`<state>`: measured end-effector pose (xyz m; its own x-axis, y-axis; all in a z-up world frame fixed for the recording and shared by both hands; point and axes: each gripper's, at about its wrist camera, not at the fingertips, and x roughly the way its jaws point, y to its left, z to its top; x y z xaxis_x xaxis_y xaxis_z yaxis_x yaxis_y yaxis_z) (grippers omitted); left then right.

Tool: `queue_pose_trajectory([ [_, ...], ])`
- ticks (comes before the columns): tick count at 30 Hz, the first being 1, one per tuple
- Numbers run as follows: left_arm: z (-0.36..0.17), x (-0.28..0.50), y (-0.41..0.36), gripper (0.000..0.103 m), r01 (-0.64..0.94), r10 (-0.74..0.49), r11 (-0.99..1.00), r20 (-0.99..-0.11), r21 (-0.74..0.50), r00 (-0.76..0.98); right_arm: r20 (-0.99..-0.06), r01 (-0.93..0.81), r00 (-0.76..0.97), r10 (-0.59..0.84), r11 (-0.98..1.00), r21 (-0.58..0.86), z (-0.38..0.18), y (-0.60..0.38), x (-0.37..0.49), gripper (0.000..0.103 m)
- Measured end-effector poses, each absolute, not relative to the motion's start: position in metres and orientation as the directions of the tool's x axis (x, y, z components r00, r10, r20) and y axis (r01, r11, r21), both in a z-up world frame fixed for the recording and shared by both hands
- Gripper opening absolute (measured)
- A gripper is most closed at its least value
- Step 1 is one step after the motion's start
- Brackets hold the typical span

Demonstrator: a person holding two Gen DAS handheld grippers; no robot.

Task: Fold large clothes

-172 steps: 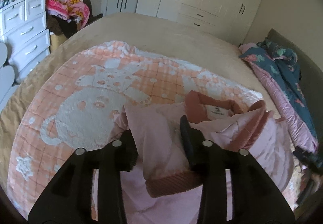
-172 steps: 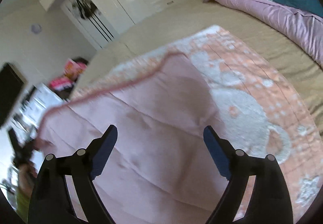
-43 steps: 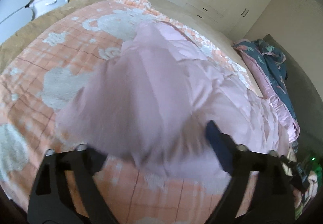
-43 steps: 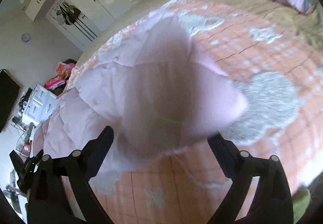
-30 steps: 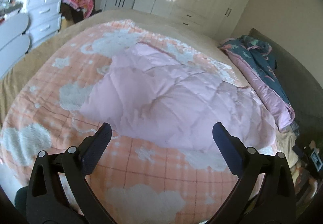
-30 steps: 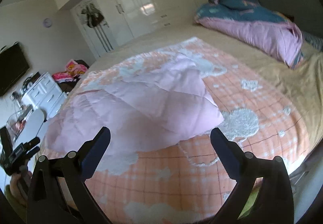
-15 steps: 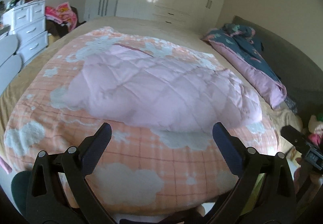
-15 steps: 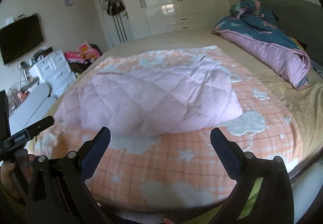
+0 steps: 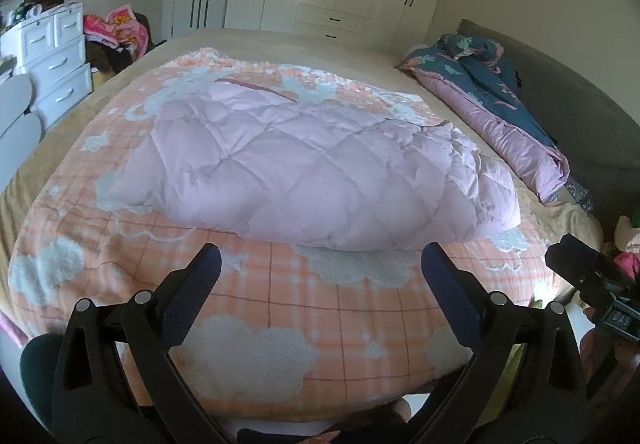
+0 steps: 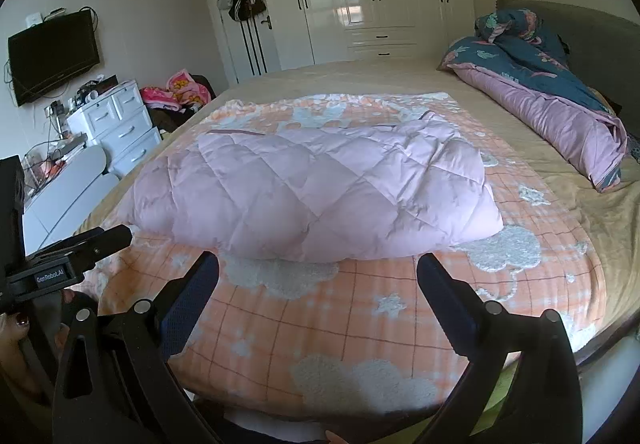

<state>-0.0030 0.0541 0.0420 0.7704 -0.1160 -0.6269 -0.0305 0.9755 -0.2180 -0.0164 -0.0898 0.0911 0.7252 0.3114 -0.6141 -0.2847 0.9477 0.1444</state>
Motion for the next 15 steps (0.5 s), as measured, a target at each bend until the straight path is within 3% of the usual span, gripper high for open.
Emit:
queue_pose_trajectory([
  [15,0.043,-0.0047,0.0554,0.094,-0.036,-0.104,0.978,-0.63,-0.206,0.77,-0.615,-0.292,0.723,0.314,0.946,0.14,0.0896,-0.0875,-0.0174,0.099],
])
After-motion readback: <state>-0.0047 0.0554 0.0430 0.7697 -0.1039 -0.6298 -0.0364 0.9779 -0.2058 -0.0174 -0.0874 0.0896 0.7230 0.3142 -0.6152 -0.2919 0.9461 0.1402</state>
